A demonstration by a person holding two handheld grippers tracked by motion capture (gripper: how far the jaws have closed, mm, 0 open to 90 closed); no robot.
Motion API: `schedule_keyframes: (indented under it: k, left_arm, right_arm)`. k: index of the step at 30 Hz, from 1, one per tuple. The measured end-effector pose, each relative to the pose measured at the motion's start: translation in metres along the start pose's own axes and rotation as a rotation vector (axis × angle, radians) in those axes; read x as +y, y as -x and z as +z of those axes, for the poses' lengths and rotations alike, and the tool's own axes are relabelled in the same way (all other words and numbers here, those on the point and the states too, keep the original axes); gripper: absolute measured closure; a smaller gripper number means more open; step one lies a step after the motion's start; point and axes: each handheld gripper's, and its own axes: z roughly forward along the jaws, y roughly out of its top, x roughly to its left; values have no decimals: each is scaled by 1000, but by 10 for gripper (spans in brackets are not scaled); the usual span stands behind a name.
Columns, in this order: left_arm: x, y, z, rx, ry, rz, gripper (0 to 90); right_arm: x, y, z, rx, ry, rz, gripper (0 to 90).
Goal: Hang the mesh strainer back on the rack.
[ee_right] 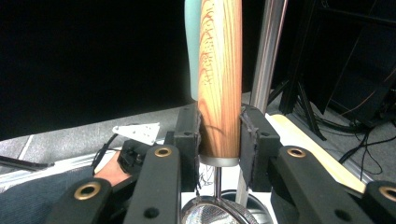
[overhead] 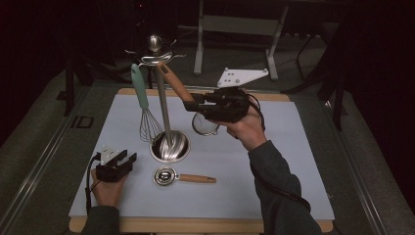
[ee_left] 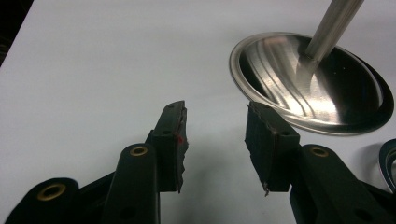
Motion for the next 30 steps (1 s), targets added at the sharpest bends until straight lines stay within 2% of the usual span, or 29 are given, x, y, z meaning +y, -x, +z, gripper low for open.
schedule_keyframes:
  k: [12,18,22,24,30]
  left_arm:
    - [0,0,0,-1,1,-1,584]
    - [0,0,0,-3,0,-2,584]
    - [0,0,0,-4,0,-3,584]
    - [0,0,0,-5,1,-3,584]
    - [0,0,0,-5,0,-2,584]
  right_arm:
    - [-3,4,16,-39,-10,20,708]
    - [-7,2,28,-83,-53,5,694]
    - [-9,1,32,-79,-58,11,687]
    - [-10,-1,33,-76,-61,10,654]
    - [-10,-2,29,-75,-59,-3,612]
